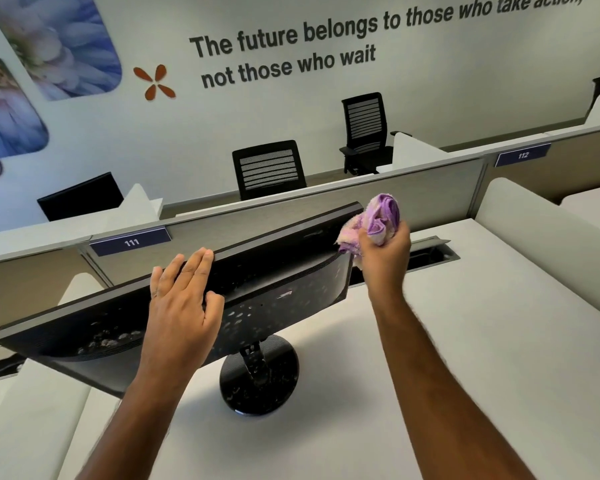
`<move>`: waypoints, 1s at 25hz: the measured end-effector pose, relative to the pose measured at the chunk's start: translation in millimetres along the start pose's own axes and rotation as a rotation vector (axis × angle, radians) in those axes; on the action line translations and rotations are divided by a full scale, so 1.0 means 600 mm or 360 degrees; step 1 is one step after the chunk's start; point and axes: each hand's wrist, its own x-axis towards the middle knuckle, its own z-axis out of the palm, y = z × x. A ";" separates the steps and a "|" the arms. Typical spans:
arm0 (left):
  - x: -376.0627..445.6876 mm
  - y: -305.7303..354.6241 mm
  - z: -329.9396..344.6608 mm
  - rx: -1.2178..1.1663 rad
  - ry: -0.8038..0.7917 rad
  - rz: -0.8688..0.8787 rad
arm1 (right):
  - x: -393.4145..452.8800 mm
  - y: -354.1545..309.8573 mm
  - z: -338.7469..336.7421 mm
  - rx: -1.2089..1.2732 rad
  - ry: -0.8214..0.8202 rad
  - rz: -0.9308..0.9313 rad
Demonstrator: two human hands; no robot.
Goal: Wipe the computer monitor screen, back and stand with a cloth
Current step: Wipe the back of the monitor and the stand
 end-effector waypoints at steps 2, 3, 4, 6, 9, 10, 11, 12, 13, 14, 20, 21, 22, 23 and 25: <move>0.002 -0.001 0.001 -0.0011 -0.0005 -0.0013 | -0.031 -0.002 0.022 0.0040 -0.0121 0.0000; 0.003 -0.002 0.002 -0.0018 -0.0008 -0.0016 | -0.051 0.002 0.035 0.0073 -0.0218 0.0011; 0.004 -0.003 0.002 -0.0025 -0.0011 -0.0017 | -0.072 0.008 0.048 0.0085 -0.0340 0.0024; 0.005 -0.005 0.001 -0.0028 -0.0017 -0.0012 | -0.104 0.020 0.065 0.0021 -0.0531 0.0002; 0.003 -0.004 0.002 -0.0019 -0.0026 -0.0005 | -0.085 0.014 0.051 0.0118 -0.0371 0.0024; 0.003 -0.004 0.003 -0.0018 -0.0025 -0.0002 | -0.065 0.007 0.038 0.0145 -0.0210 0.0003; 0.002 -0.004 0.004 -0.0018 -0.0023 -0.0001 | -0.042 0.001 0.025 0.0140 -0.0063 -0.0012; 0.001 -0.004 0.005 -0.0019 -0.0023 0.0000 | -0.024 -0.006 0.014 0.0139 0.0027 -0.0028; 0.001 -0.004 0.006 -0.0020 -0.0024 0.0002 | -0.012 -0.008 0.008 0.0118 0.0055 -0.0056; 0.001 -0.004 0.006 -0.0023 -0.0027 0.0002 | -0.013 -0.008 0.010 0.0090 0.0034 -0.0091; 0.006 -0.009 0.006 -0.0020 -0.0024 0.0006 | -0.117 0.006 0.064 -0.0218 -0.0635 -0.0450; 0.006 -0.009 0.006 -0.0013 -0.0020 0.0008 | -0.128 0.007 0.068 -0.0237 -0.0756 -0.0502; 0.005 -0.008 0.005 -0.0007 -0.0020 0.0009 | -0.130 0.009 0.070 -0.0246 -0.0806 -0.0524; 0.005 -0.007 0.005 -0.0001 -0.0022 0.0013 | -0.126 0.008 0.069 -0.0254 -0.0782 -0.0511; 0.003 -0.007 0.004 0.0011 -0.0030 0.0028 | -0.104 0.011 0.057 -0.0256 -0.0599 -0.0424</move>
